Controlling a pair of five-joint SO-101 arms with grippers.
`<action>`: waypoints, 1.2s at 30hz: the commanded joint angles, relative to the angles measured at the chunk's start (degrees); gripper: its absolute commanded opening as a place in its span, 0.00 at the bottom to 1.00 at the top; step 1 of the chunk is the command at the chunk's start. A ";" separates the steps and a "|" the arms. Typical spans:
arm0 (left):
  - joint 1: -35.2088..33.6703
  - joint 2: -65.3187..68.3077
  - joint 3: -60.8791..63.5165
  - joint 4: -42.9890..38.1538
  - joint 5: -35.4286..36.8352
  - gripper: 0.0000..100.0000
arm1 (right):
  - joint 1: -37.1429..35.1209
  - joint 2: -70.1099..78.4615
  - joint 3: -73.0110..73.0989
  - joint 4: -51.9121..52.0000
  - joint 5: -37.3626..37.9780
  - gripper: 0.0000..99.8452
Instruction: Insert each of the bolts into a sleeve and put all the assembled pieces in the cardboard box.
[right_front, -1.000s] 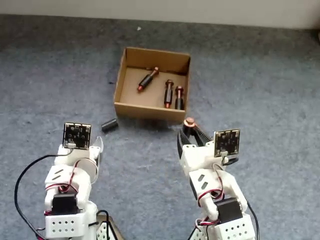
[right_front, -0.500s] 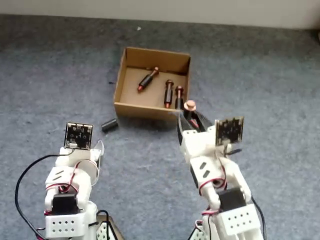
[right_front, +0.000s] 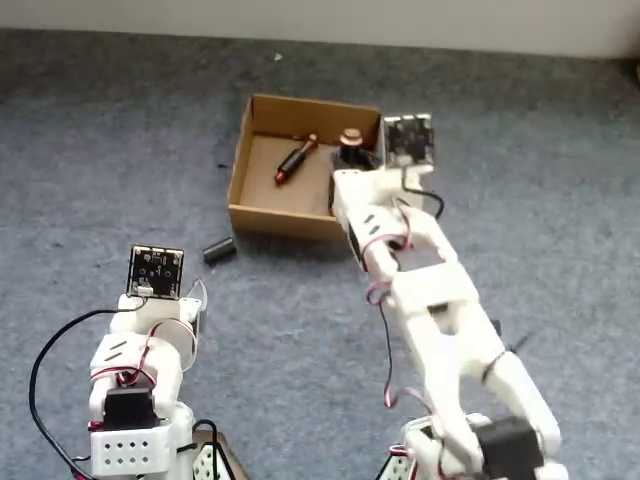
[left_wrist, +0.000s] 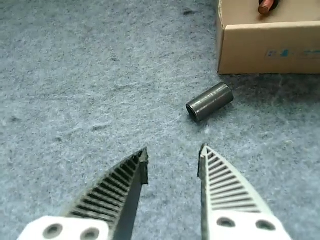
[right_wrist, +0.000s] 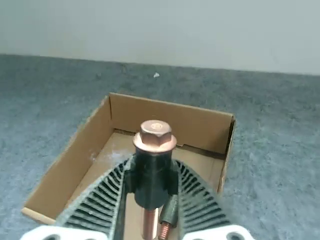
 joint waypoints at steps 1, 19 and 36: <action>-0.48 -0.48 1.10 0.18 -0.44 0.17 | -0.40 9.54 -9.98 -1.63 0.53 0.00; -4.35 -0.57 -0.48 -0.18 -0.35 0.17 | -5.23 12.00 -28.35 33.27 0.00 0.19; -9.63 -0.57 -1.54 -0.09 -0.18 0.17 | -27.56 19.82 -30.73 34.24 -35.87 0.19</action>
